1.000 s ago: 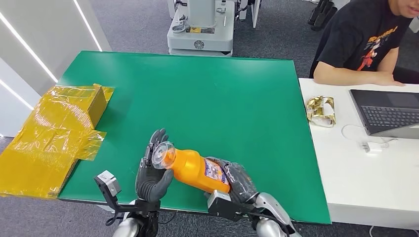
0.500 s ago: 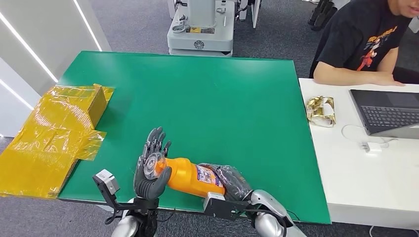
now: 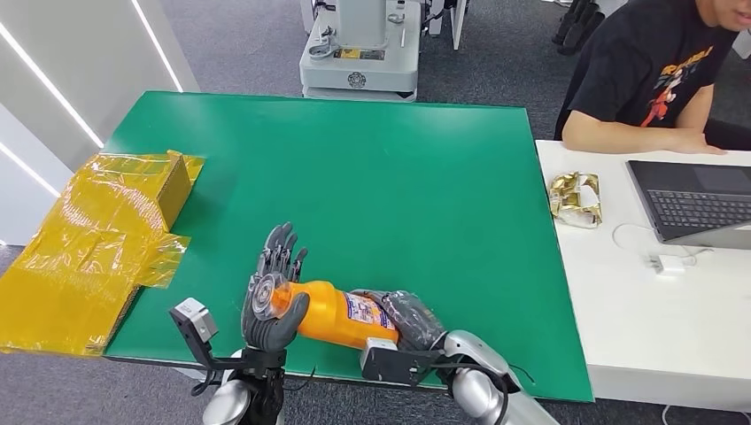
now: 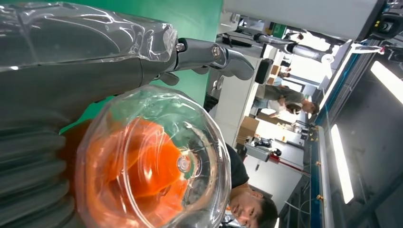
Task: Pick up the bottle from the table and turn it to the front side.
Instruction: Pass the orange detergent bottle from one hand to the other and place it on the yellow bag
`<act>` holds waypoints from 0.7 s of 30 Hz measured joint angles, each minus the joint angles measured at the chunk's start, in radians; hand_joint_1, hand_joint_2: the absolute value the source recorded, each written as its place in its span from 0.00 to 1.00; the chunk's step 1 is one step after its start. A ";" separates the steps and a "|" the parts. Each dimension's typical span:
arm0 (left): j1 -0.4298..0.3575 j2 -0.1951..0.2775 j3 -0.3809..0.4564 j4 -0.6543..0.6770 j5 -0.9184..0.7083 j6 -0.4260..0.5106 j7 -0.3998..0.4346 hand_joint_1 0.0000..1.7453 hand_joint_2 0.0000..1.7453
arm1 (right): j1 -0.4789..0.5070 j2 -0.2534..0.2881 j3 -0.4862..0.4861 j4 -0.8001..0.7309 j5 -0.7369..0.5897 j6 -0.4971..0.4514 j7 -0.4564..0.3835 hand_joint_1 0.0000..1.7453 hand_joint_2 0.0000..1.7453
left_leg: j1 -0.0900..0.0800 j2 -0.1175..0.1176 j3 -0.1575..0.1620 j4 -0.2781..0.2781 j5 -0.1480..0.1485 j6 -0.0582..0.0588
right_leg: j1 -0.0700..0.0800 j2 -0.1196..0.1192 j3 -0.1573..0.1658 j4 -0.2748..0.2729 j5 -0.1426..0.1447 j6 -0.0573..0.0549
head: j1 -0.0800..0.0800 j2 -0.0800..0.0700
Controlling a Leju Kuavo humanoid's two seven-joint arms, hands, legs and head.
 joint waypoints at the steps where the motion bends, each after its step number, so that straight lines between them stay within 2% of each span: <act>1: 0.000 0.000 0.000 0.000 -0.002 0.002 0.000 1.00 1.00 | -0.002 0.002 0.000 0.003 -0.002 0.001 -0.002 1.00 1.00 | 0.000 0.000 0.000 0.000 0.000 0.000 | 0.000 0.000 0.000 0.000 0.000 0.000 | 0.000 0.000; 12: -0.002 -0.016 0.000 0.000 -0.023 0.009 0.003 1.00 1.00 | -0.019 0.032 0.000 0.021 -0.024 -0.010 -0.009 1.00 1.00 | 0.000 0.000 0.000 0.000 0.000 0.000 | 0.000 0.000 0.000 0.000 0.000 0.000 | 0.000 0.000; 20: -0.020 -0.024 0.000 0.001 -0.017 0.005 0.013 1.00 1.00 | -0.007 0.042 -0.008 0.004 -0.020 -0.027 0.022 1.00 1.00 | 0.000 0.000 0.000 0.000 0.000 0.000 | 0.000 0.000 0.000 0.000 0.000 0.000 | 0.000 0.000; 21: -0.021 -0.024 0.000 0.001 -0.014 0.003 0.013 1.00 1.00 | -0.006 0.042 -0.010 0.002 -0.019 -0.027 0.024 0.92 1.00 | 0.000 0.000 0.000 0.000 0.000 0.000 | 0.000 0.000 0.000 0.000 0.000 0.000 | 0.000 0.000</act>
